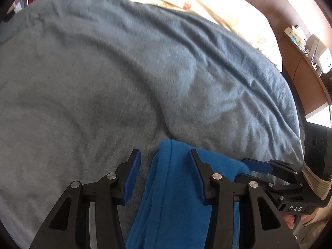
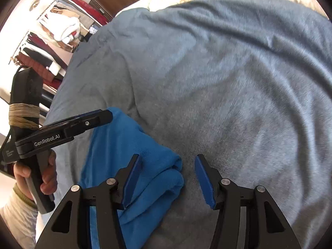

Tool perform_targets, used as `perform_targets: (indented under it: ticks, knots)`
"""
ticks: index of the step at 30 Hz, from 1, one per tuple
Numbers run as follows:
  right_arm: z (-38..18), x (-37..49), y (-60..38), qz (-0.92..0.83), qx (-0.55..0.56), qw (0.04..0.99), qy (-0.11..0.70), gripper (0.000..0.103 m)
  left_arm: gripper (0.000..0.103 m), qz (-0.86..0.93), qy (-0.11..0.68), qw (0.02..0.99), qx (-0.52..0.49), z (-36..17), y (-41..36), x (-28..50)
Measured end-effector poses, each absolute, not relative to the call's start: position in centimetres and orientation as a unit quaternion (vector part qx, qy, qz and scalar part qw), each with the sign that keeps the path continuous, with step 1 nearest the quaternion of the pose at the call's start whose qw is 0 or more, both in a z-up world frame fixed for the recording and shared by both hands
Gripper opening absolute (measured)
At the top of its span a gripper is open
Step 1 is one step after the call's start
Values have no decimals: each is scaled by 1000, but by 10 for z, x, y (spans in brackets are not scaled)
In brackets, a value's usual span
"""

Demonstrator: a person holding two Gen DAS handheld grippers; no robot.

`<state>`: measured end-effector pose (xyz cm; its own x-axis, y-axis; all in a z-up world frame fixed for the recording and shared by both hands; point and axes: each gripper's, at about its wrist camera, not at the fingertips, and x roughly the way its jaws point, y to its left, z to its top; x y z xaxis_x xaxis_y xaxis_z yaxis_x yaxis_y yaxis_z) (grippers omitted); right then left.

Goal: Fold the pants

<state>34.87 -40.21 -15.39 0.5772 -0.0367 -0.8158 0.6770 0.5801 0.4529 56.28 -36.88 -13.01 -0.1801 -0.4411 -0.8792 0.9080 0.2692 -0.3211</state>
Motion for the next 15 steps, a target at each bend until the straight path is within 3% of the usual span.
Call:
perform_targets:
  ticks: [11, 15]
  knots:
    - [-179, 365, -407, -206, 397, 787, 424, 50, 45, -554, 573, 573, 188, -167, -375, 569]
    - [-181, 372, -405, -199, 389, 790, 430, 43, 36, -546, 597, 561, 176, -173, -378, 570]
